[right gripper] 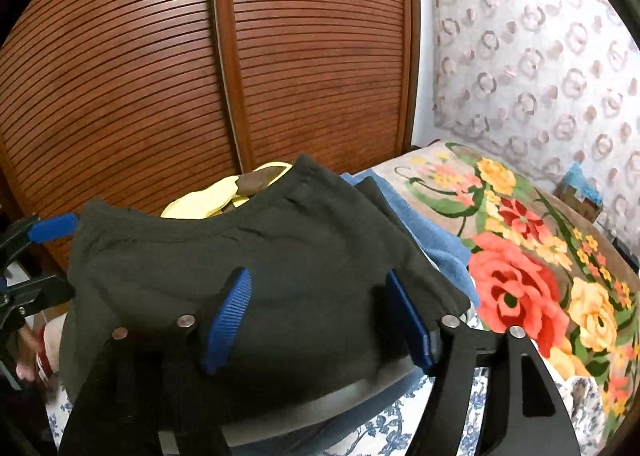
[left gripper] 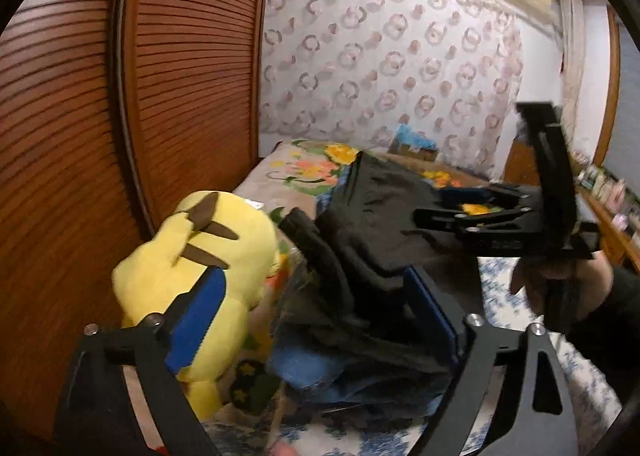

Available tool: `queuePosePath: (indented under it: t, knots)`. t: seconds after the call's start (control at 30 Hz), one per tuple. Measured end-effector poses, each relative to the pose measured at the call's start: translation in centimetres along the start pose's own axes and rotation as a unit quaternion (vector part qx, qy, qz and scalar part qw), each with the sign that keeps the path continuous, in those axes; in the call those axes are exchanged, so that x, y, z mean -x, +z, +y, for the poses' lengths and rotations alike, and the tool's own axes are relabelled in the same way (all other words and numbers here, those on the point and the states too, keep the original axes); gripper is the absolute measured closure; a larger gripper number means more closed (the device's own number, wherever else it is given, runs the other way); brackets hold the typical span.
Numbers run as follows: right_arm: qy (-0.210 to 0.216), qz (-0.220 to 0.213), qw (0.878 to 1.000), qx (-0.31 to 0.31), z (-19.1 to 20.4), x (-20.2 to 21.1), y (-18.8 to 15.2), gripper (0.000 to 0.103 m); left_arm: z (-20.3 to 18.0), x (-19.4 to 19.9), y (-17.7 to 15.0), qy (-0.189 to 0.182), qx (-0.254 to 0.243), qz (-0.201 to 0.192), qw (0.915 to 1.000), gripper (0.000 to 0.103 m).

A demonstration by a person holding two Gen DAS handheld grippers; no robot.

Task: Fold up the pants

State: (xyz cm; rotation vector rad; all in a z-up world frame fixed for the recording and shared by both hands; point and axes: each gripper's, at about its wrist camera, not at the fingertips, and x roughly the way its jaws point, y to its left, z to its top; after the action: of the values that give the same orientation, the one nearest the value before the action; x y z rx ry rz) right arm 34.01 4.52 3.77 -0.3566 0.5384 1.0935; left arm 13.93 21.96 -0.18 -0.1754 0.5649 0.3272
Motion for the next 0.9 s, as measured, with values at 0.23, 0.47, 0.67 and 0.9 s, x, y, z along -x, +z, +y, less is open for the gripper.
queuePosePath:
  t: [0.23, 0.47, 0.67, 0.9]
  knots:
    - [-0.004, -0.01, 1.0, -0.007, 0.9, 1.3, -1.0, 0.014, 0.4, 0.6, -0.1, 0.013, -0.002, -0.008, 0.9999, 0.0]
    - [-0.013, -0.021, 1.0, -0.012, 2.4, 3.7, -2.0, 0.014, -0.3, 1.6, -0.4, 0.006, -0.012, 0.0, 0.9999, 0.0]
    - [-0.026, -0.027, 0.999, -0.02, 3.7, 6.3, -3.5, 0.014, -1.2, 2.9, -0.9, -0.002, -0.018, -0.004, 0.9998, 0.0]
    - [-0.049, -0.034, 0.998, -0.033, 5.6, 9.6, -5.1, 0.014, -2.5, 4.0, -1.4, 0.008, -0.044, 0.004, 0.999, 0.0]
